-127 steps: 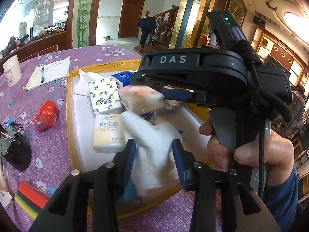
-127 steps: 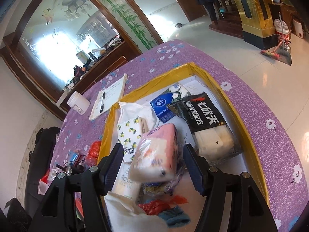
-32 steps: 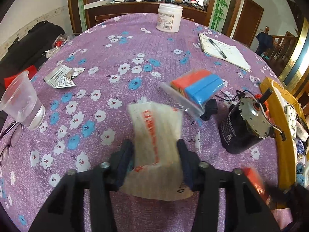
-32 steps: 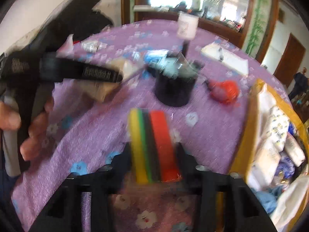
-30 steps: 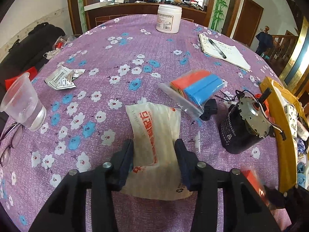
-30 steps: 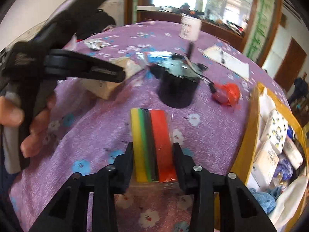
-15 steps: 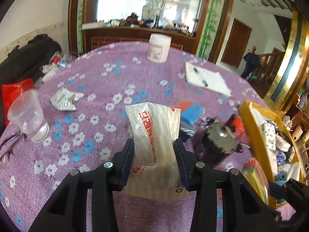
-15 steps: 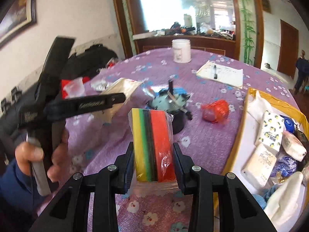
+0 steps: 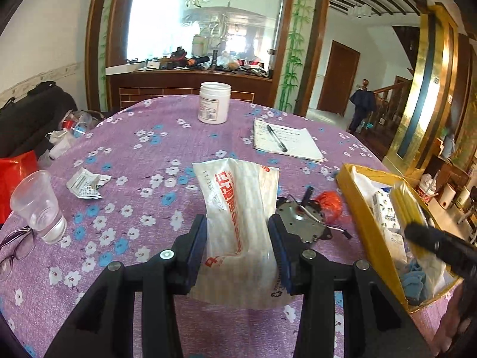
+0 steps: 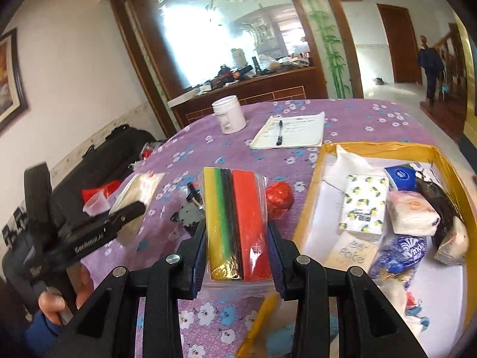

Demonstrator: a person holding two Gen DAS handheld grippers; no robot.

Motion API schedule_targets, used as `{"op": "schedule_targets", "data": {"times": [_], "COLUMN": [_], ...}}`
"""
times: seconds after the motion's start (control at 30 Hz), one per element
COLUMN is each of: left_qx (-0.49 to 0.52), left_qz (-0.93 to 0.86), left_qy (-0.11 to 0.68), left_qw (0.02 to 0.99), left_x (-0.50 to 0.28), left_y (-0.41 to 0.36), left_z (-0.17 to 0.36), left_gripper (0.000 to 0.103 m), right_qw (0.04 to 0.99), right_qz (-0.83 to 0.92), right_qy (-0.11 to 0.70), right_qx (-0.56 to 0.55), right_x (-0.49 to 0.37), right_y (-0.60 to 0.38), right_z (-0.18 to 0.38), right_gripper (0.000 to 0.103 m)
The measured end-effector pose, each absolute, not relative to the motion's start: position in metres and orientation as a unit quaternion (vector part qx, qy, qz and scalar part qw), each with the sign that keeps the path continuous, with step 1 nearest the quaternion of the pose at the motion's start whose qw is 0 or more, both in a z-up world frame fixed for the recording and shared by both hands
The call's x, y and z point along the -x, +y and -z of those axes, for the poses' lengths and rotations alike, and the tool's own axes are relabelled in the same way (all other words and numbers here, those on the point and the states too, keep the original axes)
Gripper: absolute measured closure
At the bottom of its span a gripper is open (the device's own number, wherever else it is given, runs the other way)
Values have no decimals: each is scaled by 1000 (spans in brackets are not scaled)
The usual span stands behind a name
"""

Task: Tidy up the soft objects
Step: 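Carry the white bag and rainbow sponge pack over the tray with both tools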

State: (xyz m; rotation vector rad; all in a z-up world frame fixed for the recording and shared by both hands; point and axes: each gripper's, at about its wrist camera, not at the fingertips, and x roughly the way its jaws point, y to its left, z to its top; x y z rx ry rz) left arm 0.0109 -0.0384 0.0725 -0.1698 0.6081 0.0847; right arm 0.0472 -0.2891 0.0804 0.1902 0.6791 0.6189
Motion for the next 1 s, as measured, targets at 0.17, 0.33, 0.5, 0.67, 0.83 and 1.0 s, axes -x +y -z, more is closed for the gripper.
{"op": "schedule_targets", "data": {"times": [0.17, 0.33, 0.5, 0.67, 0.83, 1.0], "left_qx": [84, 69, 58, 46, 55, 58], "left_qz": [-27, -9, 35, 79, 131, 163], "left_qy": [298, 298, 300, 304, 320, 343], "left_qw": [950, 952, 952, 948, 937, 923], "left_x": [-10, -4, -1, -7, -24, -44], "left_y": [-44, -61, -90, -128, -174, -213], "left_z": [-75, -84, -101, -115, -120, -113], "left_gripper": [62, 62, 62, 62, 62, 62], "right_qw": [894, 891, 894, 895, 901, 904], "right_qz": [-278, -272, -263, -246, -212, -162], "right_qy": [333, 336, 325, 318, 301, 291], "right_qx": [-115, -138, -161, -196, -228, -267], "right_x": [-56, -59, -59, -62, -64, -66], "right_y": [-306, -317, -330, -352, -375, -405], "right_z": [-79, -79, -83, -86, -91, -90], "right_gripper": [63, 63, 63, 63, 63, 64]}}
